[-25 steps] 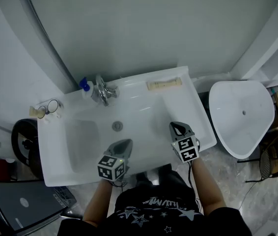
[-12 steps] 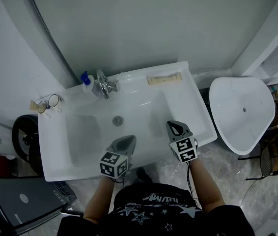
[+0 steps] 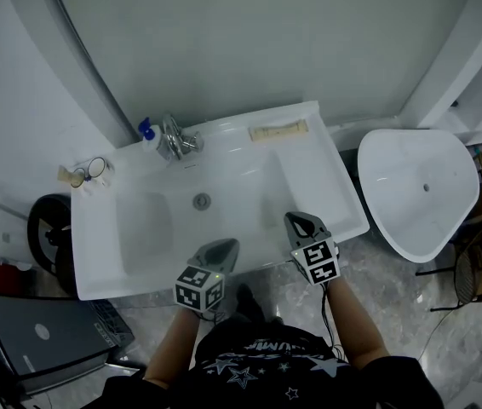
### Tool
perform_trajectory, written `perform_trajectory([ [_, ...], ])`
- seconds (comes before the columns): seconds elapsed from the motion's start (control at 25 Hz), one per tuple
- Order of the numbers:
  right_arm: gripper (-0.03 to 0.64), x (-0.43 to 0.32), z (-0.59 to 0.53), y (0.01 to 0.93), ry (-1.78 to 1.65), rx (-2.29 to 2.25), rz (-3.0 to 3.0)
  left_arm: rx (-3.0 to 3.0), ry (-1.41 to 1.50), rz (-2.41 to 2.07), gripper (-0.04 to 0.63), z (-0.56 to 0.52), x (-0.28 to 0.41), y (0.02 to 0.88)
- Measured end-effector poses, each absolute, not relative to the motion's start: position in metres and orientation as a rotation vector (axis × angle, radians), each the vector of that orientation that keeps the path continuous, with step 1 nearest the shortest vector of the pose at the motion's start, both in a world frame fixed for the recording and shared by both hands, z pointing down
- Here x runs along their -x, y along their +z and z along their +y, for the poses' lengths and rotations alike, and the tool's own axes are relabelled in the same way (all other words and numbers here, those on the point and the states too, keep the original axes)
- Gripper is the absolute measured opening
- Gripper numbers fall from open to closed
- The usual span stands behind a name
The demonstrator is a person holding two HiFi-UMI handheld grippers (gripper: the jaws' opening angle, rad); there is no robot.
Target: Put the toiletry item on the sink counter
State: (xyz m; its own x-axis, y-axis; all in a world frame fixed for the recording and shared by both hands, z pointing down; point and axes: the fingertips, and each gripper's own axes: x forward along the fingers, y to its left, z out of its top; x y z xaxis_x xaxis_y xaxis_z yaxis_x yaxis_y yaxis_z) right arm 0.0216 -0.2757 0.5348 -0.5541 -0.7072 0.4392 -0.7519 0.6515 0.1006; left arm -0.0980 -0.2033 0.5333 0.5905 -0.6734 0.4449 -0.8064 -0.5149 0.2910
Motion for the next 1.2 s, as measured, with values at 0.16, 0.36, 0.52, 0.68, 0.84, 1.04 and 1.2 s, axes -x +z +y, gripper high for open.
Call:
perform_trajectory([
  [0.16, 0.014, -0.032, -0.253, 0.526, 0.134, -1.161, -2.462, -2.382, 0.392, -1.171, 0.020, -0.181, 0.081, 0.526],
  [0.36, 0.014, -0.048, -0.223, 0.516, 0.134, -1.176, -2.491, -2.391, 0.377, -1.210, 0.020, -0.150, 0.072, 0.516],
  [0.52, 0.014, -0.060, -0.199, 0.509, 0.141, -1.187, -2.513, -2.377, 0.357, -1.255, 0.020, -0.124, 0.070, 0.509],
  [0.68, 0.014, -0.070, -0.177, 0.506, 0.131, -1.173, -2.528, -2.366, 0.333, -1.300, 0.020, -0.097, 0.063, 0.505],
  [0.84, 0.014, -0.077, -0.153, 0.509, 0.145, -1.168, -2.542, -2.342, 0.325, -1.340, 0.020, -0.066, 0.057, 0.506],
  [1.04, 0.014, -0.083, -0.132, 0.508, 0.162, -1.161, -2.569, -2.301, 0.307, -1.401, 0.020, -0.036, 0.056, 0.506],
  [1.2, 0.014, -0.084, -0.120, 0.512, 0.176, -1.128, -2.583, -2.268, 0.297, -1.442, 0.020, -0.020, 0.055, 0.505],
])
